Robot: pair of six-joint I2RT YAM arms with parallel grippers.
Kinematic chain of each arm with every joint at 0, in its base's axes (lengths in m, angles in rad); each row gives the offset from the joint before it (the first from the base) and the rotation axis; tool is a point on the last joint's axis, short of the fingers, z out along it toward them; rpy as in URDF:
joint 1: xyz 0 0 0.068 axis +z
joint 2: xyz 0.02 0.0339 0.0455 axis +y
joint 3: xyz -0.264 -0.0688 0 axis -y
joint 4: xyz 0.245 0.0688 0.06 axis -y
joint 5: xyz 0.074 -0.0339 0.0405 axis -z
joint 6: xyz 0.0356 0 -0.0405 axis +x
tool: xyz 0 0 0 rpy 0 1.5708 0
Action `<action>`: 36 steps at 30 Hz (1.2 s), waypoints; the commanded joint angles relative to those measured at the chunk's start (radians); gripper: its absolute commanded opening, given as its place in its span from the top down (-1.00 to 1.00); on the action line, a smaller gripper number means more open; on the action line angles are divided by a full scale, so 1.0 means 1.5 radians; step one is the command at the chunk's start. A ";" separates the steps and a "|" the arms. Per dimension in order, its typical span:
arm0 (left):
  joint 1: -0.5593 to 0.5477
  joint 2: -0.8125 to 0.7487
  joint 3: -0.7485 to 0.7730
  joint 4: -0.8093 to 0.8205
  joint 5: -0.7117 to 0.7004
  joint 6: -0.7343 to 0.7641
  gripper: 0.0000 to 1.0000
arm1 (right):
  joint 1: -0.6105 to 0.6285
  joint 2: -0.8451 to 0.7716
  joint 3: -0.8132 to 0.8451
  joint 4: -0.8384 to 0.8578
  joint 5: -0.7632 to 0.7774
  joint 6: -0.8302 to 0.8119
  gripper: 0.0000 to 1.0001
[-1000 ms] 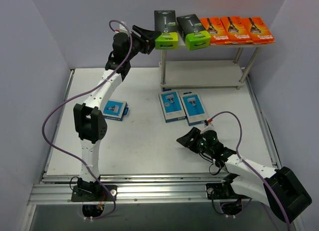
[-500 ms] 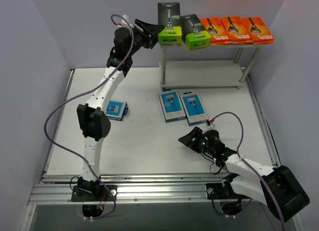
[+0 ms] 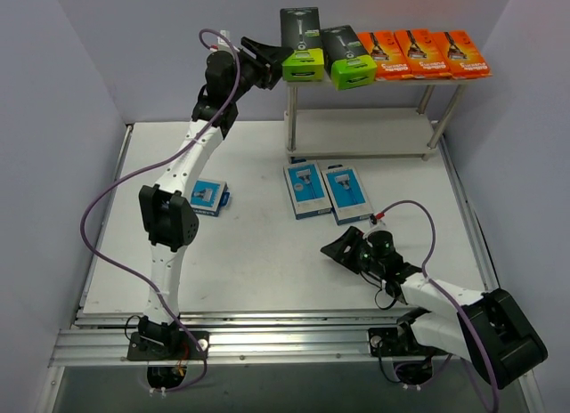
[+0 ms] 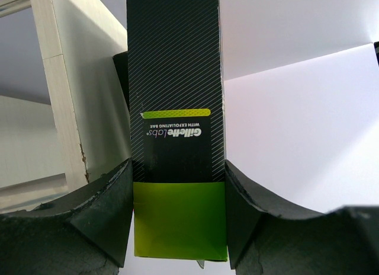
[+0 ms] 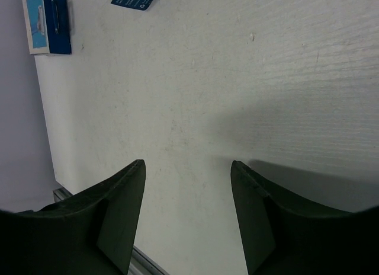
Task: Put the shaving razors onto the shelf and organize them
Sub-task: Place the shaving razor onto shelf
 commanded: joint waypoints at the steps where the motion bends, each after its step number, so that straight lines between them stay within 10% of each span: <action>1: -0.002 -0.023 0.013 0.055 -0.005 -0.018 0.35 | -0.009 0.006 -0.006 0.030 -0.015 -0.014 -0.11; 36: 0.006 0.011 0.072 -0.018 -0.022 -0.025 0.43 | -0.048 0.064 -0.014 0.082 -0.033 -0.023 -0.13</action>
